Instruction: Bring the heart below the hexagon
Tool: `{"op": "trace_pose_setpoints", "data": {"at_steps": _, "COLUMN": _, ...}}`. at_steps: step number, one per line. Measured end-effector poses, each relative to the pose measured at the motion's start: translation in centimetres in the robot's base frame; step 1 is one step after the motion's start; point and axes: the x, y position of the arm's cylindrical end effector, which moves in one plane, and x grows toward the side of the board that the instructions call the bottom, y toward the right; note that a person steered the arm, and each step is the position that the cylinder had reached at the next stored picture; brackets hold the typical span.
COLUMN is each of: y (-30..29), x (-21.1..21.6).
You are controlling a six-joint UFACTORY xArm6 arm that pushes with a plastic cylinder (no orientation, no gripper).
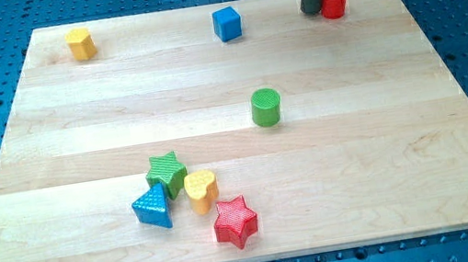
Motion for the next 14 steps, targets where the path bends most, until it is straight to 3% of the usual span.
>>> {"op": "trace_pose_setpoints", "data": {"at_steps": 1, "y": 0.1, "x": 0.8}}
{"op": "trace_pose_setpoints", "data": {"at_steps": 4, "y": -4.0, "x": 9.6}}
{"op": "trace_pose_setpoints", "data": {"at_steps": 6, "y": -3.9, "x": 10.6}}
{"op": "trace_pose_setpoints", "data": {"at_steps": 7, "y": 1.6, "x": 16.7}}
{"op": "trace_pose_setpoints", "data": {"at_steps": 8, "y": -1.0, "x": 29.8}}
{"op": "trace_pose_setpoints", "data": {"at_steps": 9, "y": -11.0, "x": 35.7}}
{"op": "trace_pose_setpoints", "data": {"at_steps": 11, "y": -20.3, "x": 34.0}}
{"op": "trace_pose_setpoints", "data": {"at_steps": 14, "y": -16.8, "x": 34.0}}
